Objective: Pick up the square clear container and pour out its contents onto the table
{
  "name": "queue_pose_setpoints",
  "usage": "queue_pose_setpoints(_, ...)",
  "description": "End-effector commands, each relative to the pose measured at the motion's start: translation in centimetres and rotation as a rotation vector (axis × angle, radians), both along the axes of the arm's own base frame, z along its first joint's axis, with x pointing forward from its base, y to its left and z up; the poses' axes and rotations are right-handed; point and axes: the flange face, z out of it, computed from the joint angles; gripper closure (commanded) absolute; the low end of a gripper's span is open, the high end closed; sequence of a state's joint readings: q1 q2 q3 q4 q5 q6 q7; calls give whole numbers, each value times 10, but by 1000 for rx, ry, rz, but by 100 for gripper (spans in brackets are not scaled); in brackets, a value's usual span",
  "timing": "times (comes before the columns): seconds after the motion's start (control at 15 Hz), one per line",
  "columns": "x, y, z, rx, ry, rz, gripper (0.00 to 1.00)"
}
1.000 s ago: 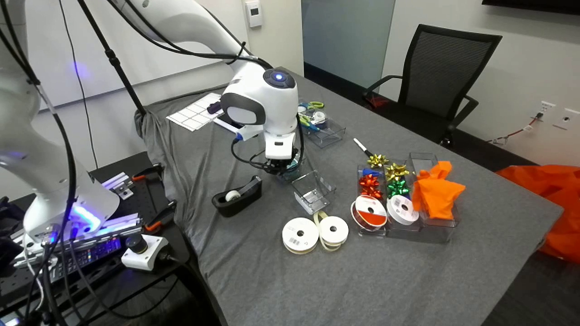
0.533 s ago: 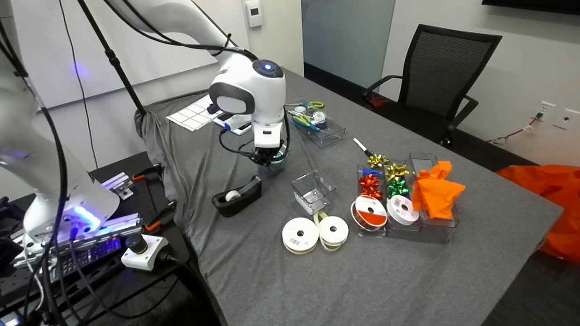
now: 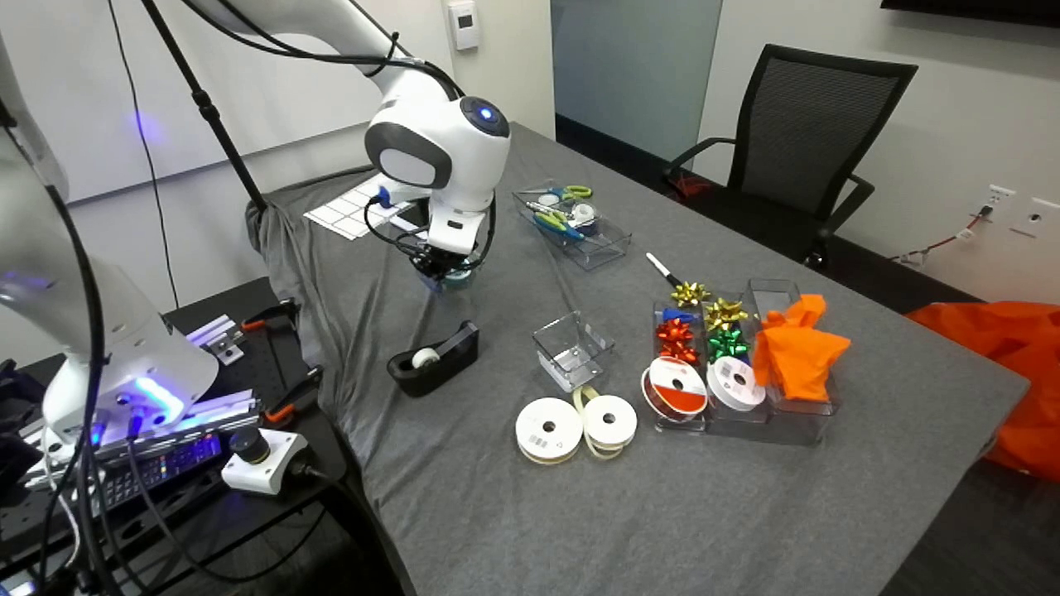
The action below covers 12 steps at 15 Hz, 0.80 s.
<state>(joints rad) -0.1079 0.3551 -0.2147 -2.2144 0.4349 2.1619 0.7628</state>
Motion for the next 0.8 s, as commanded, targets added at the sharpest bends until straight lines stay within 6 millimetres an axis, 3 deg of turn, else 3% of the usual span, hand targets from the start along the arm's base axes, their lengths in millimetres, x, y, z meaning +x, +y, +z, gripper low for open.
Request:
queue_pose_setpoints(0.0,-3,9,9,64,113,-90,99)
queue_pose_setpoints(0.47,9,4,11,132,377,-263,99)
queue_pose_setpoints(0.73,20,-13,-10,92,464,-365,99)
